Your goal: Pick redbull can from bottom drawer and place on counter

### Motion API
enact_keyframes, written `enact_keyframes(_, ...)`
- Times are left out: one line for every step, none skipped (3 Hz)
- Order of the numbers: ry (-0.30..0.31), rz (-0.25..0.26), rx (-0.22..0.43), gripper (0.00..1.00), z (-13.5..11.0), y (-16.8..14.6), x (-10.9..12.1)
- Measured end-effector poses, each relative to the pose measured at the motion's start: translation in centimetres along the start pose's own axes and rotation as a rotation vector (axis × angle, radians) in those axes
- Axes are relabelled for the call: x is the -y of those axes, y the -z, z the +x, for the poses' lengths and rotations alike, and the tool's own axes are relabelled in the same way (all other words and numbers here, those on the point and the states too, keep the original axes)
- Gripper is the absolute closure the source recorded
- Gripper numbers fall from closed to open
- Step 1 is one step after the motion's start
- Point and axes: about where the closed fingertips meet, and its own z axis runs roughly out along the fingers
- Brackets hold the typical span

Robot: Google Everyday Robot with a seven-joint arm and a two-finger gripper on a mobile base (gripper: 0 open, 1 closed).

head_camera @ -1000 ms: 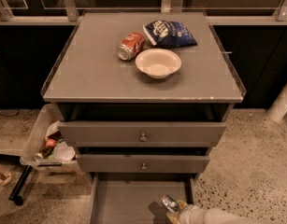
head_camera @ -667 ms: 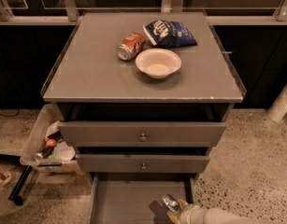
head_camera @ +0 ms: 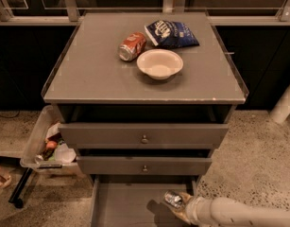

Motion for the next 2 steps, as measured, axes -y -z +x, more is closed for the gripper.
enact_keyframes(0.203,0.008,0.008,1.0,-4.4,7.0,2.8)
enact_keyframes(0.36,0.017,-0.023,1.0,-8.8,15.0,5.4)
